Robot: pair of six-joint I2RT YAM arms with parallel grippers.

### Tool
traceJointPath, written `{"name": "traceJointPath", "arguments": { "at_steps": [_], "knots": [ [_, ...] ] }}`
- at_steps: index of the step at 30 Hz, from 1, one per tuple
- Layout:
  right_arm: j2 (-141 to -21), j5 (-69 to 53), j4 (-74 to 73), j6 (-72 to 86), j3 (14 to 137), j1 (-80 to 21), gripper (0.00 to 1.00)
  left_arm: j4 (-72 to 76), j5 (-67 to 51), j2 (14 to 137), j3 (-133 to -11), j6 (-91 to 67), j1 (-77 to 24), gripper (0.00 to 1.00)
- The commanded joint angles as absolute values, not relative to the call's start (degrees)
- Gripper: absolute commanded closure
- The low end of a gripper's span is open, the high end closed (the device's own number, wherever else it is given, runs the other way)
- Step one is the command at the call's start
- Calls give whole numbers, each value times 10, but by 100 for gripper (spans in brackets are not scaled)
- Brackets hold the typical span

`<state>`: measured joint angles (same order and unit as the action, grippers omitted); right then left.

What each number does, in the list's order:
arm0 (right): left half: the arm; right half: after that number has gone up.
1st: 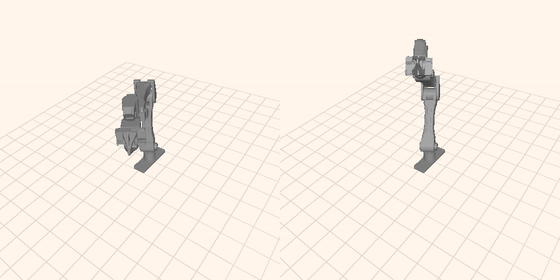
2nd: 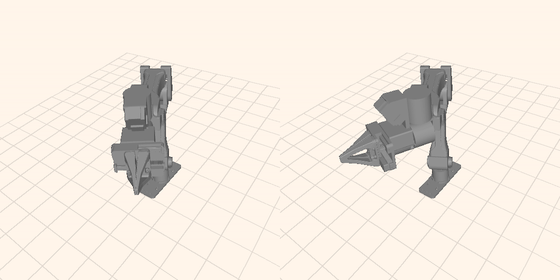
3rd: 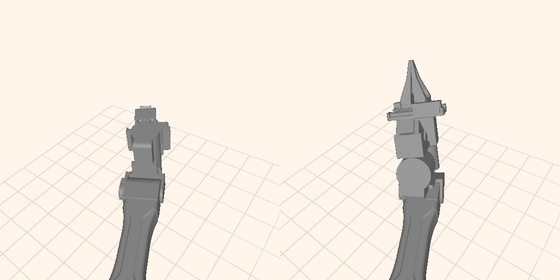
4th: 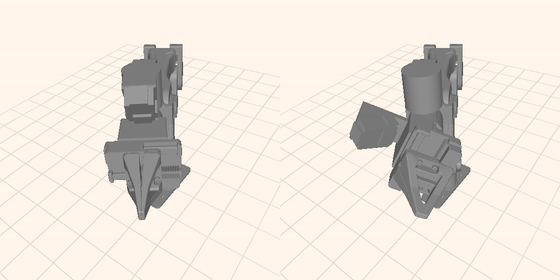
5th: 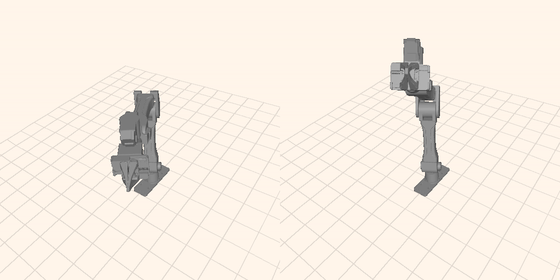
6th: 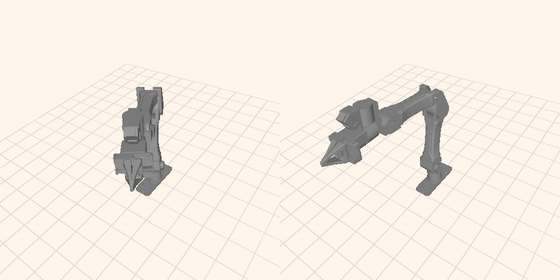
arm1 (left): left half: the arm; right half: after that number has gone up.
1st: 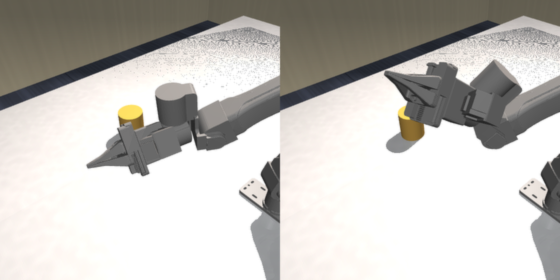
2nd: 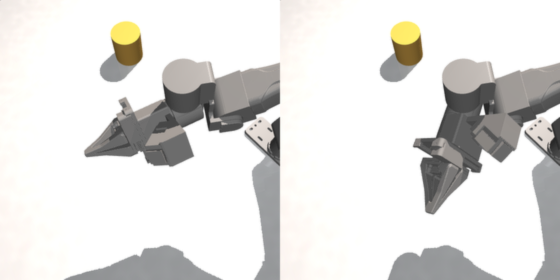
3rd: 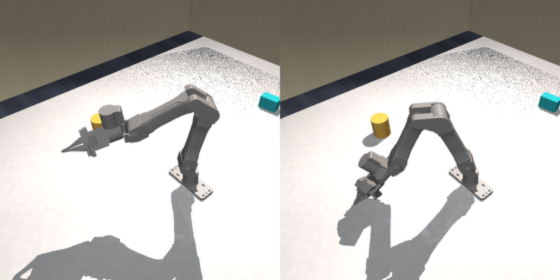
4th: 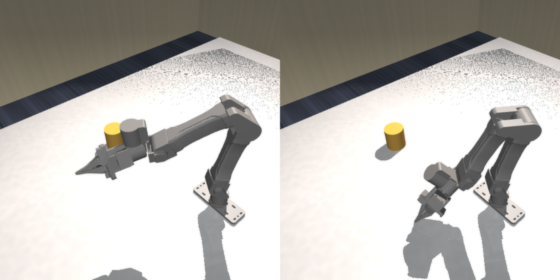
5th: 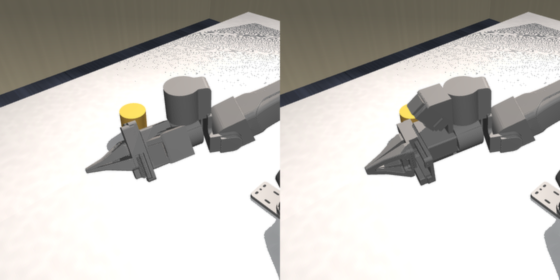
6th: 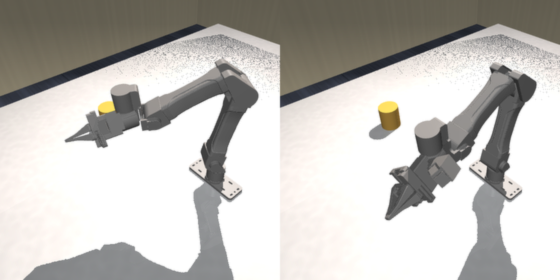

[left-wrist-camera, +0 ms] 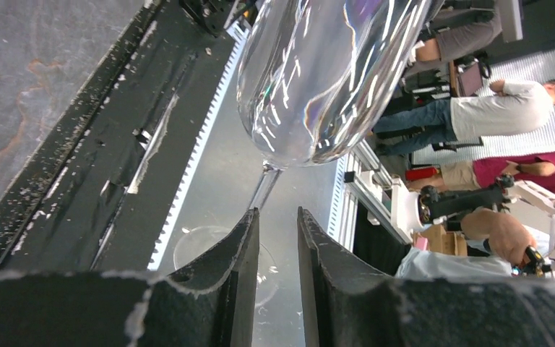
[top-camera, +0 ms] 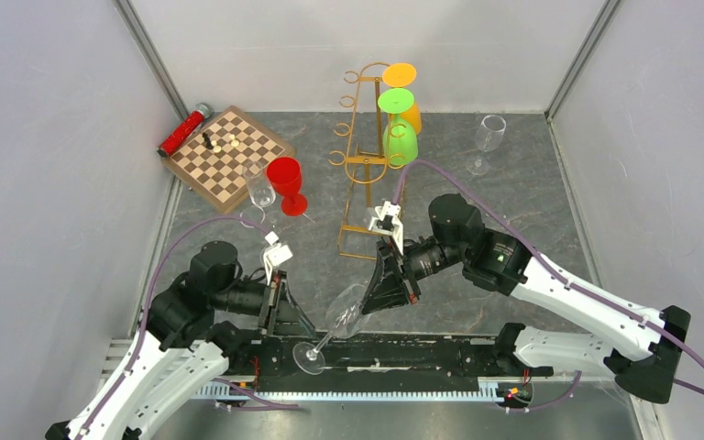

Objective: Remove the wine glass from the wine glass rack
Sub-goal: Place the wine glass at the center of the board.

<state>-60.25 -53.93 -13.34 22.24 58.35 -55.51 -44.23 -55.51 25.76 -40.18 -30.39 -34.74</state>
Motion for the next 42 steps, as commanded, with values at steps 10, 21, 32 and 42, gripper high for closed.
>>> {"name": "traceJointPath", "arguments": {
  "at_steps": [10, 21, 32, 42],
  "knots": [
    [-567, -373, -354, 79, 655, -546, 100, -465, -358, 306, -467, -261, -345, 66],
    [-571, -145, -531, 55, 754, -512, 100, -430, -259, 320, -466, -247, -346, 66],
    [-605, 71, -617, 55, 836, -443, 100, -419, -264, 291, -451, -243, -346, 65],
    [-639, 120, -557, 38, 835, -301, 100, -411, -269, 275, -443, -248, -345, 65]
  ]
}}
